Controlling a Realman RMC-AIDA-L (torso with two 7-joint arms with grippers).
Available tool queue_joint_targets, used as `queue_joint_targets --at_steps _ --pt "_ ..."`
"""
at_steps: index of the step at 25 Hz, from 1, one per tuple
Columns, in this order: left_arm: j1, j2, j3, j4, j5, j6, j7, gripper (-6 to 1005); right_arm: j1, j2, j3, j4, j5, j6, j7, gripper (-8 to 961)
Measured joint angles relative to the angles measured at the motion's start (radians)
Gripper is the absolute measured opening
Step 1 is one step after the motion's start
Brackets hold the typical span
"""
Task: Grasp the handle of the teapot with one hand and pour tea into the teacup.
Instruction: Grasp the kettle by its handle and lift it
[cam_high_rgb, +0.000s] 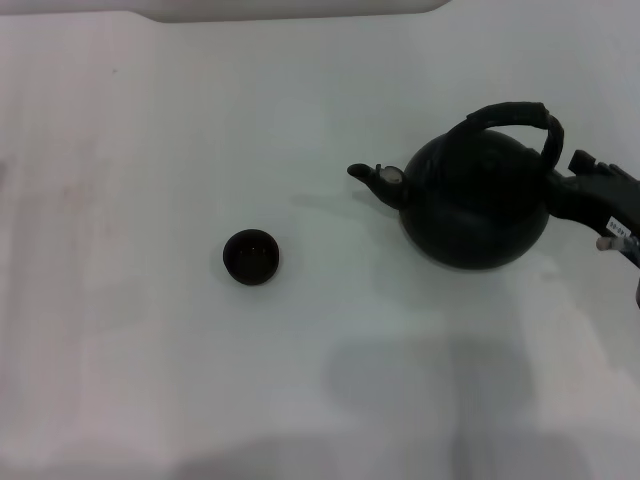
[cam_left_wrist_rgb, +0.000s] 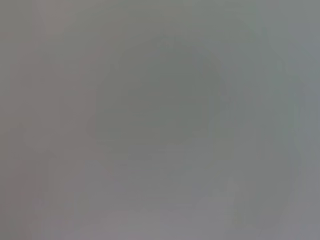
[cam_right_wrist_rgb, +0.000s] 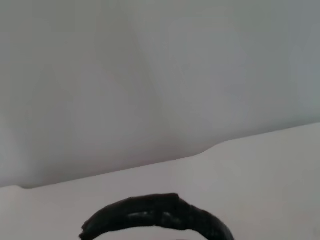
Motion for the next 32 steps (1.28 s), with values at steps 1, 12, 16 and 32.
queue_joint_targets --at_steps 1,12,16,32 --pt "-0.001 0.0 0.0 0.0 0.0 0.0 0.0 878 0.007 0.0 0.002 0.008 0.004 -0.004 0.0 630" --pt "-0.005 0.0 0.0 0.0 0.0 -0.01 0.0 878 0.107 -0.001 0.009 0.098 0.026 -0.031 0.009 629" --pt "-0.005 0.0 0.0 0.0 -0.009 -0.011 -0.002 877 0.102 0.001 0.013 0.106 0.026 -0.043 0.01 622" --pt "-0.008 0.0 0.0 -0.001 -0.041 -0.013 -0.006 878 0.132 -0.003 0.025 0.116 0.037 -0.009 0.004 348"
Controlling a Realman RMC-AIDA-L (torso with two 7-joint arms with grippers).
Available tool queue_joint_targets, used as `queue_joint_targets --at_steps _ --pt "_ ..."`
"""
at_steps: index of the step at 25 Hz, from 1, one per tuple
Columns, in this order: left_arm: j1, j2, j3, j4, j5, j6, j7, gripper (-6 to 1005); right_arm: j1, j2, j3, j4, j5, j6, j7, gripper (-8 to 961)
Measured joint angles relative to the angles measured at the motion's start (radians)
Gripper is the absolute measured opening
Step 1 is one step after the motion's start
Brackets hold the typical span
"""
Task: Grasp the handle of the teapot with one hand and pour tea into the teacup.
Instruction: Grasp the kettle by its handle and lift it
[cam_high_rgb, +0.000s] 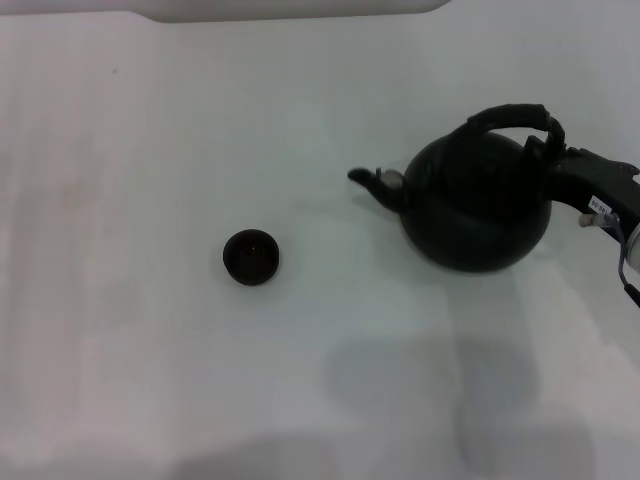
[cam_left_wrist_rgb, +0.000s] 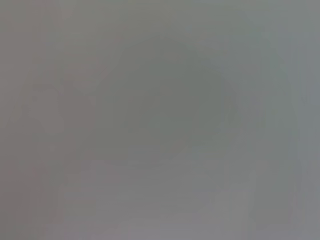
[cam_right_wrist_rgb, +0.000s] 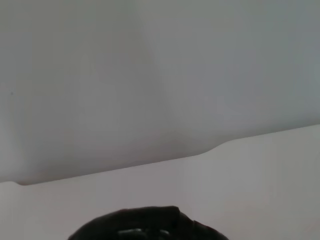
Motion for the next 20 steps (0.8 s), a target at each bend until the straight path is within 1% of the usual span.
queue_joint_targets --at_steps 4,7,12,16,20 --pt "0.0 0.0 0.0 0.001 0.0 0.0 0.0 878 0.009 -0.003 0.003 0.003 0.0 0.003 0.0 237" --pt "0.003 0.0 0.0 0.001 0.0 0.0 -0.001 878 0.011 -0.005 0.007 -0.005 -0.005 0.014 -0.002 186" --pt "0.005 0.0 0.0 0.001 -0.007 0.0 -0.001 878 0.02 -0.008 0.024 -0.043 -0.009 0.066 -0.02 186" --pt "0.004 0.0 0.0 0.001 -0.008 0.0 -0.001 877 0.049 -0.006 0.043 -0.065 -0.012 0.118 -0.041 185" --pt "0.008 -0.002 0.0 0.001 -0.008 0.0 -0.001 877 0.082 -0.007 0.045 -0.088 -0.027 0.138 -0.044 185"
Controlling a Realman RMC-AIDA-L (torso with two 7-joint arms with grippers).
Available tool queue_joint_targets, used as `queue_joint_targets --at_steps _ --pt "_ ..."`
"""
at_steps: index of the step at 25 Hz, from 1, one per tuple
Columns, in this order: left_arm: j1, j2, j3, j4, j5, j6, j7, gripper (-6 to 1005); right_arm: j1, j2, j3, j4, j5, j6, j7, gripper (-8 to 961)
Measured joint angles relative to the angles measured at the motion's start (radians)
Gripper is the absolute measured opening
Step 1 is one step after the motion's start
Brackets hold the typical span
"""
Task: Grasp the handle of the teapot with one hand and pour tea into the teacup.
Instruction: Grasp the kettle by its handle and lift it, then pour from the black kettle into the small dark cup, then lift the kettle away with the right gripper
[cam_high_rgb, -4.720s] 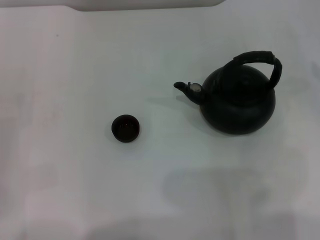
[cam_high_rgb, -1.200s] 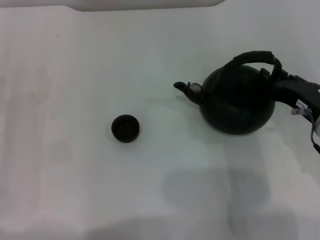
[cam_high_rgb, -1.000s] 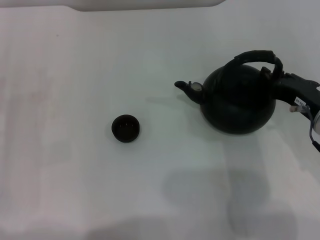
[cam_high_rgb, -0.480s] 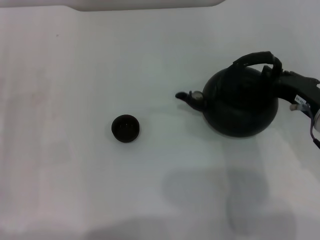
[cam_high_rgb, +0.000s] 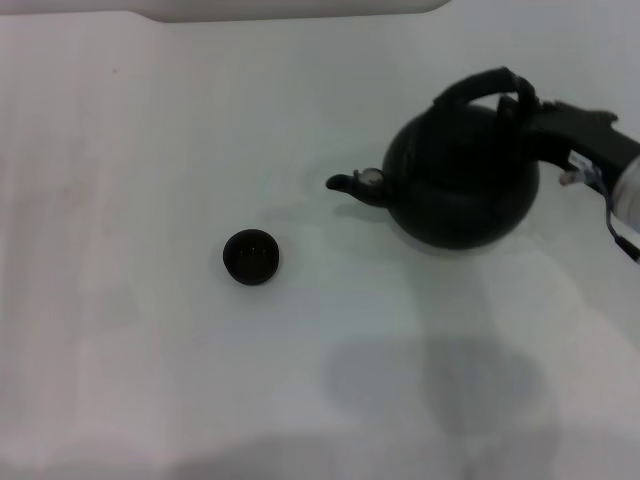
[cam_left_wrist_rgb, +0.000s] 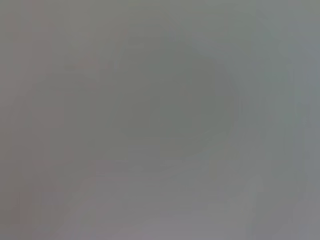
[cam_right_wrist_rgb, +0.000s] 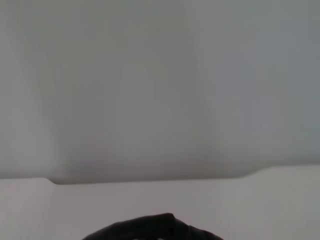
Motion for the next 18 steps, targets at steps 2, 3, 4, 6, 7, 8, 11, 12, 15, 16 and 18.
queue_joint_targets --at_steps 2,3,4,6,7,8,11,12,15,16,18 --pt "0.001 -0.001 0.0 0.0 0.0 0.0 0.0 877 0.012 0.001 -0.003 -0.02 -0.032 0.013 -0.001 185" --pt "0.002 -0.001 0.0 -0.001 0.0 0.0 0.0 877 0.016 0.003 -0.005 -0.031 -0.05 0.019 -0.001 185" --pt "0.002 -0.001 0.0 -0.003 0.0 0.0 0.0 877 0.022 0.005 -0.006 -0.043 -0.068 0.027 -0.001 185" --pt "0.003 -0.001 0.0 -0.004 0.0 0.0 0.0 878 0.034 0.007 -0.012 -0.064 -0.102 0.04 -0.002 184" --pt "0.003 -0.001 0.0 -0.005 0.0 0.0 0.0 878 0.039 0.007 -0.015 -0.073 -0.113 0.044 -0.002 184" --pt "0.003 -0.001 0.0 -0.005 0.0 -0.001 0.0 878 0.043 0.006 -0.02 -0.081 -0.123 0.048 -0.003 184" --pt "0.004 -0.002 0.0 -0.006 0.001 -0.006 0.0 878 0.052 0.007 -0.04 -0.106 -0.173 0.064 -0.003 184" --pt "0.004 -0.003 0.0 -0.006 0.002 -0.007 0.0 878 0.053 0.007 -0.051 -0.114 -0.196 0.068 -0.003 184" --pt "0.004 -0.003 0.0 -0.007 0.004 -0.011 0.0 877 0.056 0.009 -0.08 -0.133 -0.252 0.076 -0.001 184" --pt "0.004 -0.003 0.0 -0.007 0.005 -0.011 0.0 877 0.058 0.009 -0.088 -0.138 -0.267 0.08 0.0 184" --pt "0.004 -0.003 0.002 -0.008 0.006 -0.011 0.0 877 0.061 0.009 -0.101 -0.143 -0.288 0.09 0.0 183"
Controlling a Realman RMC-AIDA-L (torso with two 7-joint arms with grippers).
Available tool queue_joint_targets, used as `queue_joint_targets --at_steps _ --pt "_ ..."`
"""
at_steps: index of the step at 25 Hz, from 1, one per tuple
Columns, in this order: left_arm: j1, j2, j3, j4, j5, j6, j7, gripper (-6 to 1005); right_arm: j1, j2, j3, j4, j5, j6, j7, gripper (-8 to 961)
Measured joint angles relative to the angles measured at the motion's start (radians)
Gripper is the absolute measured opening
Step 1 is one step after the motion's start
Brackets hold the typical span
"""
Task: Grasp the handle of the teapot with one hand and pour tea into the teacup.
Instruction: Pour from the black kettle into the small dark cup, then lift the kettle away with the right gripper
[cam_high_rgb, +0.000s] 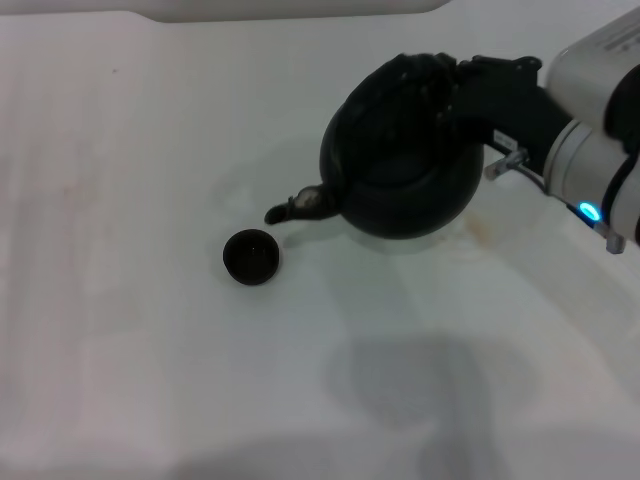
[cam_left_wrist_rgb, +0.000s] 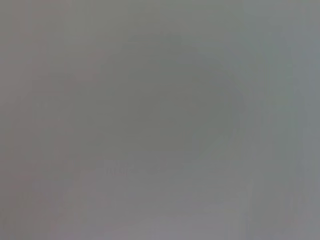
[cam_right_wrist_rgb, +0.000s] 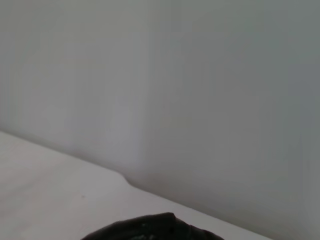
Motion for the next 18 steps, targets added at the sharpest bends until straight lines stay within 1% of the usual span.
queue_joint_targets --at_steps 6,9,18 --pt "0.0 -0.002 0.007 -0.002 0.002 0.0 0.0 878 0.017 0.002 -0.037 -0.002 -0.074 0.016 0.008 183" --pt "0.0 -0.003 0.008 -0.003 0.003 0.0 0.0 878 0.027 0.003 -0.04 0.001 -0.083 0.017 0.009 183" --pt "0.003 -0.004 0.01 -0.017 0.004 0.0 0.0 877 0.093 0.008 -0.043 0.041 -0.1 0.018 0.01 182"
